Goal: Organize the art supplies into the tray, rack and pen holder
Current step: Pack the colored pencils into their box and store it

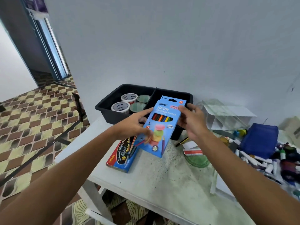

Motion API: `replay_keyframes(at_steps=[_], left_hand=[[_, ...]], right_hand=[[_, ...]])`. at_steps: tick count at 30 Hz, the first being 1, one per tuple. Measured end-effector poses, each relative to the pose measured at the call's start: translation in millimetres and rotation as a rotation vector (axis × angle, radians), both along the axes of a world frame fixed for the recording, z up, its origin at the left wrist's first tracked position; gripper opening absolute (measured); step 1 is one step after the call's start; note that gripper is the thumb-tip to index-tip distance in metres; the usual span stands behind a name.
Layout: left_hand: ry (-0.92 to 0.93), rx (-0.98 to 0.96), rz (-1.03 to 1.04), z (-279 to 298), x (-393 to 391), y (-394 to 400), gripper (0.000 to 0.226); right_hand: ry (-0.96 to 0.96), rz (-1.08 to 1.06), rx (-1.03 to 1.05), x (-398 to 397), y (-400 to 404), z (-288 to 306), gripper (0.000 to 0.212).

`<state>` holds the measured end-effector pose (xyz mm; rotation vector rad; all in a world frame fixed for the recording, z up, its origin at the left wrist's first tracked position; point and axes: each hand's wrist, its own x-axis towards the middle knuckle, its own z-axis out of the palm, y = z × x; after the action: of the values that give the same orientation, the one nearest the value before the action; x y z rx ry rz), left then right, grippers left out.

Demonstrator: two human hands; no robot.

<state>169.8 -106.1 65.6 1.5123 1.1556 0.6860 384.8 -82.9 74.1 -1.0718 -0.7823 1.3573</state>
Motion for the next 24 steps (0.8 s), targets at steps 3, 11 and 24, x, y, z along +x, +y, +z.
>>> replay_keyframes(at_steps=[3,11,24], left_hand=[[-0.244,-0.103,0.061,1,9,13,0.096],[-0.482,-0.094,0.230,5,20,52,0.076],[0.626,0.612,-0.029,-9,-36,123,0.072]], right_hand=[[0.050,0.007,0.060,4,9,8,0.035],[-0.240,0.342,0.059,6,23,10,0.052],[-0.483,0.109,-0.103,-20,121,-12,0.066]])
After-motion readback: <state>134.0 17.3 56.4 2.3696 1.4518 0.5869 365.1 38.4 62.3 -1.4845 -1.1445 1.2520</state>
